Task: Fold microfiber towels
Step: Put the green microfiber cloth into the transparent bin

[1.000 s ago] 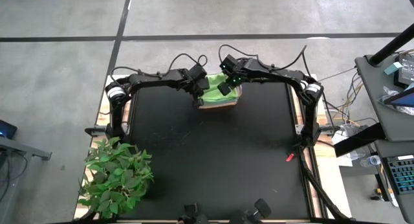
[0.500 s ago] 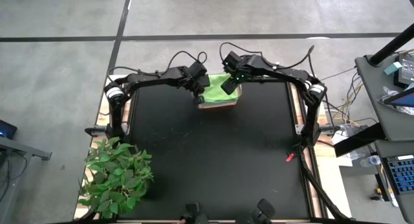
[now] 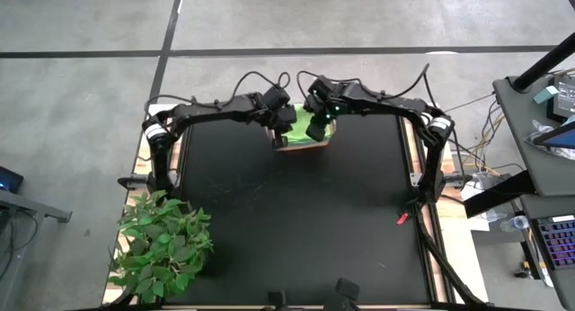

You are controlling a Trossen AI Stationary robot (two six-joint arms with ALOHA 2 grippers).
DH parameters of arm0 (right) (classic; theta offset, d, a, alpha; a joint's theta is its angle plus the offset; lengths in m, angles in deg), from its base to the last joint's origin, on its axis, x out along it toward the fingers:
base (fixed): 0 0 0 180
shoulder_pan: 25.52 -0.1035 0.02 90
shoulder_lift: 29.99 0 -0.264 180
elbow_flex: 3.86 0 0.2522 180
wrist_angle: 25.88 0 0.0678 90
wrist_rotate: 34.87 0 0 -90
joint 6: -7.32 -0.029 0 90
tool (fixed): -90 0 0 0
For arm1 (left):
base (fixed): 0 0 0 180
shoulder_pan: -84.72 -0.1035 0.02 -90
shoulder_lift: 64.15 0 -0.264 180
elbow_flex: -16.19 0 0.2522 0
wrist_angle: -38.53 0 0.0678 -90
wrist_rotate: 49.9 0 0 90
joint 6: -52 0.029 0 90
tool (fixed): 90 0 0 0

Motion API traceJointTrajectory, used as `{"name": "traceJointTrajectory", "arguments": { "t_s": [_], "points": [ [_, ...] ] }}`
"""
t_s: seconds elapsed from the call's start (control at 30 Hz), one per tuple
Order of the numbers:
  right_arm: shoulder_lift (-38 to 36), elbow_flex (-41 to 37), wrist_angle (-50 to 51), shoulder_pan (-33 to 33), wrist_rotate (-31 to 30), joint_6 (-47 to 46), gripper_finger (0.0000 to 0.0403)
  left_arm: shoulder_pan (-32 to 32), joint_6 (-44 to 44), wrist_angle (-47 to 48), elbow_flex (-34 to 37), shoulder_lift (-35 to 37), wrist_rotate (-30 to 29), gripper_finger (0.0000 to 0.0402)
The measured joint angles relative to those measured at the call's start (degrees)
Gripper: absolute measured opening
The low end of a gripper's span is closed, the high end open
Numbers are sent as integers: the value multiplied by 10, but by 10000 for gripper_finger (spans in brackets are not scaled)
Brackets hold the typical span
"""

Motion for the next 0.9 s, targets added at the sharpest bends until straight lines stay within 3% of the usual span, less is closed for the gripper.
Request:
{"name": "traceJointTrajectory", "arguments": {
  "t_s": [0.13,0.43,0.77,0.9],
  "points": [
    [4,-23,-3,3,0,20,14,3,2,0,5,-3,5,0],
    [10,-58,13,21,0,-6,9,5,13,0,12,-14,-9,0],
    [-2,-17,28,26,-5,14,9,3,29,-30,2,7,-58,0],
    [-2,6,8,27,-57,35,9,-5,31,-93,3,7,-66,0]
  ]
}}
